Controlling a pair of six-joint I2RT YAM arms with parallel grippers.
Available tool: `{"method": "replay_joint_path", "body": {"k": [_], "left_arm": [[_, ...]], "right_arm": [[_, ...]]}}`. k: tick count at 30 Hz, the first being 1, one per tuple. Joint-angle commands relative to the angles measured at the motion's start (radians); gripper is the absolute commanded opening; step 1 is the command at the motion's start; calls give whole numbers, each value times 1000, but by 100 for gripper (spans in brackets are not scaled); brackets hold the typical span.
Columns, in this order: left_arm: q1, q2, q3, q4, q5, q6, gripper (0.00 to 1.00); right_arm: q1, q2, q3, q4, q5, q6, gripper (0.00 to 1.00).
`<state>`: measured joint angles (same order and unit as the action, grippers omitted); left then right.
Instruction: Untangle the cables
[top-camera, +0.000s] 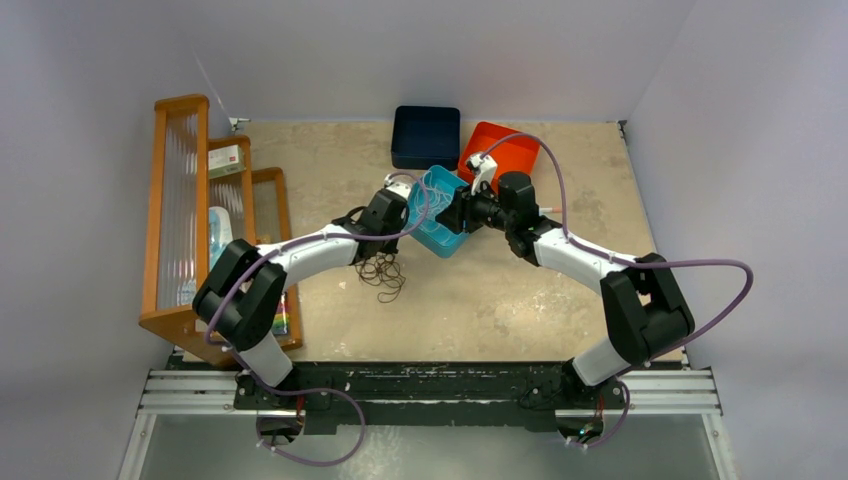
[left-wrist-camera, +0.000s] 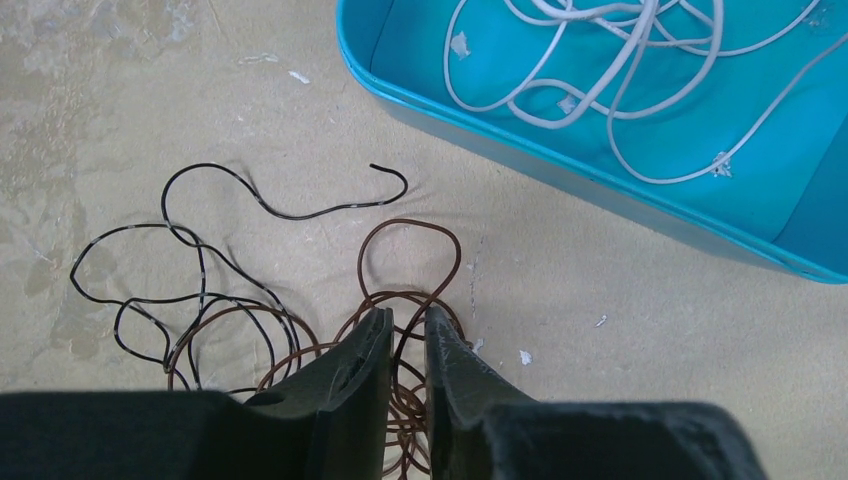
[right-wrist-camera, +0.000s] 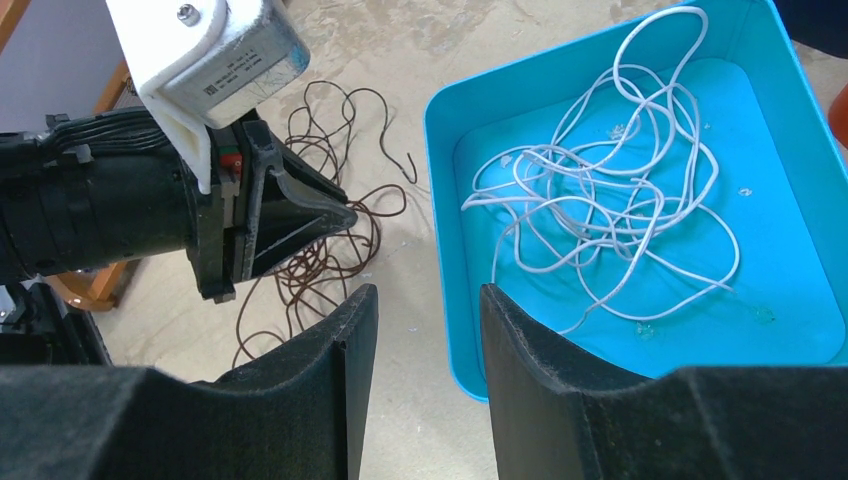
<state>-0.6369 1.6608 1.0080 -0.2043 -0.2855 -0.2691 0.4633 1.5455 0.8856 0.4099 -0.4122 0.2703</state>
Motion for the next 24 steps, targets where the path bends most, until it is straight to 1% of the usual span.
{"method": "replay_joint_path", "body": {"k": [1,3,7,8,12,14,21,24], "left_arm": [[0,0,37,12,-21,1,16],[0,-1,37,11,-24,2,13],[0,-18,37,9,-37,-4,1],[0,-27,38,7,-60,-10,0],[0,-91,41,-10,-176,-38,0],[0,-138,37,-10,-205,-42,0],[0,-296,52,-20,-202,-33,0],[0,-343,70,-38,-198,-27,0]], "right_arm": [[-3,-12,15,39,-20,7,45],[-3,-11,15,41,-20,5,45],[-4,-15,14,43,-20,6,45],[-3,-17,13,43,-19,6,45],[-3,-30,4,60,-10,11,45],[-3,-33,-1,81,-12,17,45],[0,-44,-37,210,-13,63,46],[13,-38,-38,247,-15,57,47]]}}
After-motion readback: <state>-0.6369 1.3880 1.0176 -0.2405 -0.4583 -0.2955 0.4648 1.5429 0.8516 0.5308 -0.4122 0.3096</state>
